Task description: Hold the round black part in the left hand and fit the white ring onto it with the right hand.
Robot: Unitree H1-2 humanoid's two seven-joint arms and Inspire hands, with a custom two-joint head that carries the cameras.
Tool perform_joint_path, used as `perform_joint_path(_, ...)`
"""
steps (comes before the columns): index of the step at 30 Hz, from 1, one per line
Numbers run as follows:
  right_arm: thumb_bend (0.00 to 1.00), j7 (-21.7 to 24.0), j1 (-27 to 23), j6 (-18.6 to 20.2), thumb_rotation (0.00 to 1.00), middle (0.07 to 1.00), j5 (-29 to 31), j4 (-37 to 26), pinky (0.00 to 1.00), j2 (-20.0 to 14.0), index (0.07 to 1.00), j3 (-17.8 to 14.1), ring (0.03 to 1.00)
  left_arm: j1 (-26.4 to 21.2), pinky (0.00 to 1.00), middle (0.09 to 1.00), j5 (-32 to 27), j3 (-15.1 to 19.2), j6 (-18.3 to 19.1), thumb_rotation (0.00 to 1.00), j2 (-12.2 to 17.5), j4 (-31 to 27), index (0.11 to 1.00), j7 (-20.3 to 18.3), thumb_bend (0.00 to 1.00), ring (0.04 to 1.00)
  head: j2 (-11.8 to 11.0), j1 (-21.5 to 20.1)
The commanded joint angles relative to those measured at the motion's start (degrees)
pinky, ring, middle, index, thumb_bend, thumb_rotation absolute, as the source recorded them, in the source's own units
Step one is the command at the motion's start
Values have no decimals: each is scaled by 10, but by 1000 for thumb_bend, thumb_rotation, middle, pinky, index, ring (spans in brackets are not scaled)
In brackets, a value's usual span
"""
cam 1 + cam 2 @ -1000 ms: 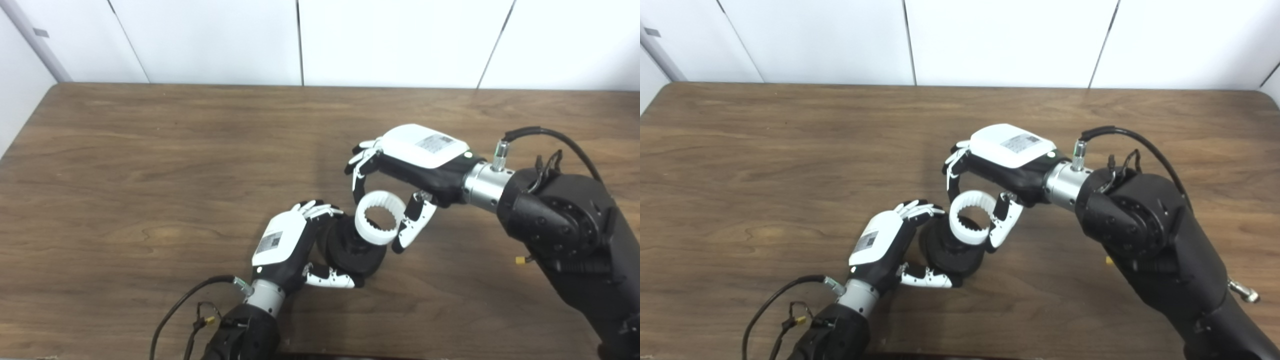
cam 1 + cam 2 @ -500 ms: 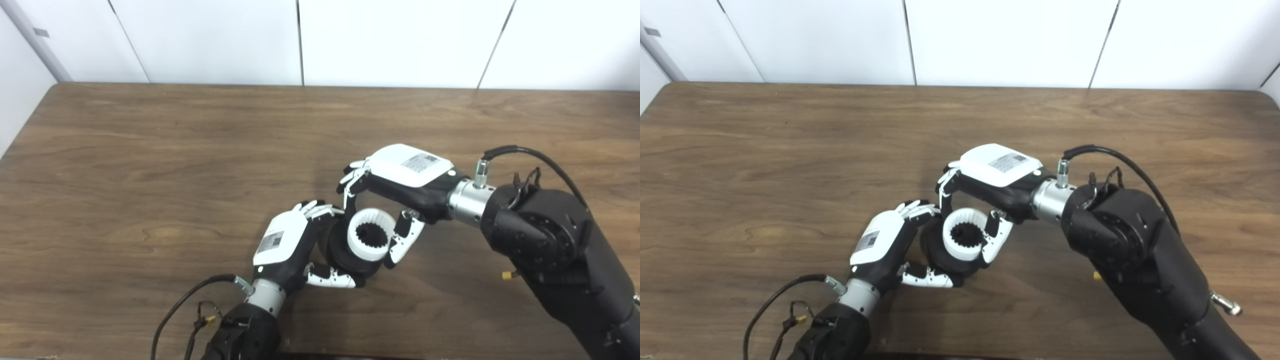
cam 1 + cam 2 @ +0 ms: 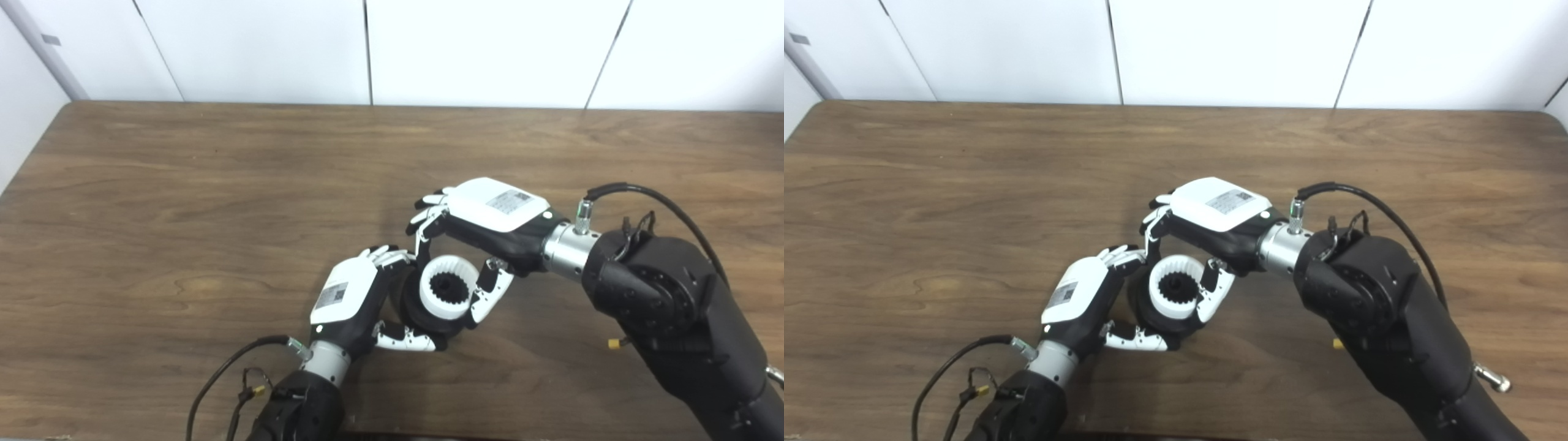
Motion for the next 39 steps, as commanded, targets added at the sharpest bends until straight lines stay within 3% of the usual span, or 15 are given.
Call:
perform_joint_path(1, 525, -11, -20, -12, 136, 824, -10, -1, 959, 4, 482, -4, 933, 14, 922, 839, -14, -15, 16, 79, -7, 15, 491, -41, 522, 923, 1, 0)
perform_joint_path(17, 525, -10, -30, -14, 137, 828, -19, 18, 964, 21, 482, 0, 932, 17, 930, 846, -12, -19, 12, 80, -9, 15, 491, -37, 521, 934, 3, 6)
perform_joint_path(39, 526, -6, -22, -29, 137, 800, -27, 21, 926, 10, 482, 11, 914, 16, 908, 838, -13, -16, 16, 80, -6, 9, 491, -41, 521, 921, 15, -4)
